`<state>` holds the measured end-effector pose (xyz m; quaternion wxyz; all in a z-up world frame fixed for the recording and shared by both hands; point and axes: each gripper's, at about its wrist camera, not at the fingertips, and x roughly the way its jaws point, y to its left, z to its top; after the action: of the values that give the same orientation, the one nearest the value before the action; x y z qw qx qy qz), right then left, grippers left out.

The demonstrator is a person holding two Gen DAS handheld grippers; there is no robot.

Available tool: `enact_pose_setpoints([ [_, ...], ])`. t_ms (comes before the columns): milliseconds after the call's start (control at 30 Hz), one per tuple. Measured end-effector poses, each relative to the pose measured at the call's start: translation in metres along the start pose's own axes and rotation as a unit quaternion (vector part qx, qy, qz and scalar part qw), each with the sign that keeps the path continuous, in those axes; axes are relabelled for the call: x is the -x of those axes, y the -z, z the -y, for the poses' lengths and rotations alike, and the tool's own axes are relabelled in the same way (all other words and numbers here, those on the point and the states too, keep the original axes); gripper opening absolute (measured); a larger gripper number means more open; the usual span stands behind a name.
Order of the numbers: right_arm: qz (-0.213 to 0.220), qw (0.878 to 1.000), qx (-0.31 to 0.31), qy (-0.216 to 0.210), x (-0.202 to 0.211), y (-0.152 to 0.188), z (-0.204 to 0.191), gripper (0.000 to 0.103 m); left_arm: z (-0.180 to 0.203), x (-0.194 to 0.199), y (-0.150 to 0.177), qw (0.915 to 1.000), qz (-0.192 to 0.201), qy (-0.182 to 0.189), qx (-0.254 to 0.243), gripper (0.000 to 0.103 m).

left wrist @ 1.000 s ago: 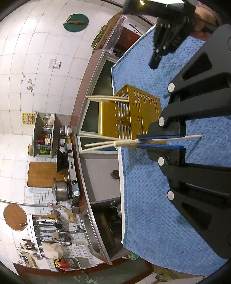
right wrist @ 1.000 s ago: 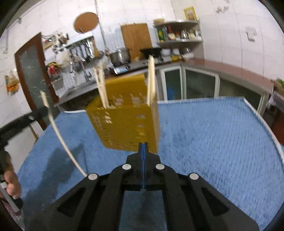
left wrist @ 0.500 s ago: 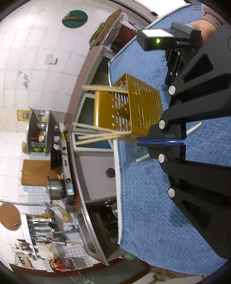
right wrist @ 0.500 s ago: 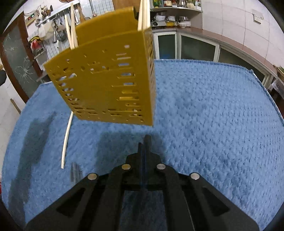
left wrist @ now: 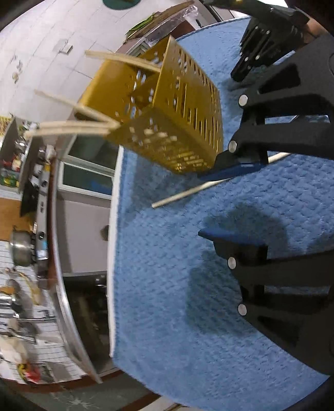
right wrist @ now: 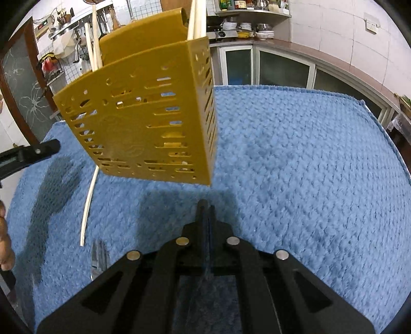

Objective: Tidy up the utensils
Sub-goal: 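Open both tools and move them back toward the utensils on the towel, then close the left tool on a wooden chopstick while the right tool grasps a black chopstick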

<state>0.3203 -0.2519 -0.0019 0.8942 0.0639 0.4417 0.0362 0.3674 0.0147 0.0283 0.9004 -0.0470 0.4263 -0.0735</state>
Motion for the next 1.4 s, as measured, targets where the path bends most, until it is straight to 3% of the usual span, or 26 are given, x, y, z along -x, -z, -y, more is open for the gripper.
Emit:
enact_pose_setpoints([
  [133, -0.001, 1.0, -0.003, -0.002, -0.002, 0.0, 0.002, 0.004, -0.005, -0.015, -0.002, 0.9998, -0.011, -0.009, 0.012, 0.05],
  [167, 0.0, 1.0, -0.006, -0.003, -0.001, 0.0, 0.002, 0.019, -0.006, -0.017, -0.002, 0.9998, -0.011, -0.012, 0.013, 0.054],
  [200, 0.005, 1.0, -0.009, -0.002, 0.001, 0.0, 0.003, 0.05, -0.006, -0.019, -0.003, 0.9998, -0.011, -0.014, 0.013, 0.056],
  [233, 0.015, 1.0, -0.007, 0.005, 0.003, 0.0, 0.003, 0.058, -0.006, -0.022, -0.003, 0.9997, -0.014, -0.015, 0.014, 0.06],
  [333, 0.028, 1.0, 0.001, 0.01, 0.006, 0.0, 0.003, 0.055, -0.009, -0.03, -0.005, 0.9995, -0.02, -0.017, 0.019, 0.062],
  [533, 0.009, 1.0, -0.006, 0.005, 0.001, 0.0, 0.0, 0.042, -0.007, -0.049, -0.015, 0.9988, -0.035, -0.027, 0.018, 0.061],
  [767, -0.007, 1.0, -0.007, 0.007, -0.007, 0.003, -0.003, 0.032, 0.008, -0.077, -0.026, 0.9978, -0.057, -0.034, 0.004, 0.044],
  [900, -0.01, 1.0, -0.012, 0.003, -0.009, 0.005, -0.001, 0.031, 0.005, -0.08, -0.027, 0.998, -0.05, -0.031, 0.02, 0.043],
  [1067, -0.008, 1.0, -0.012, 0.003, -0.01, 0.006, -0.001, 0.031, 0.011, -0.08, -0.017, 0.9981, -0.049, -0.037, 0.001, 0.038],
  [1200, -0.01, 1.0, -0.01, 0.006, -0.011, 0.007, -0.001, 0.032, 0.014, -0.08, -0.009, 0.998, -0.061, -0.019, -0.005, 0.038],
  [1333, -0.012, 1.0, -0.01, 0.009, -0.011, 0.007, -0.004, 0.031, 0.023, -0.077, -0.001, 0.9975, -0.054, -0.037, -0.026, 0.037],
  [1400, -0.009, 1.0, -0.009, 0.016, -0.012, 0.008, -0.006, 0.025, 0.023, -0.079, -0.001, 0.9975, -0.051, -0.04, -0.028, 0.036],
])
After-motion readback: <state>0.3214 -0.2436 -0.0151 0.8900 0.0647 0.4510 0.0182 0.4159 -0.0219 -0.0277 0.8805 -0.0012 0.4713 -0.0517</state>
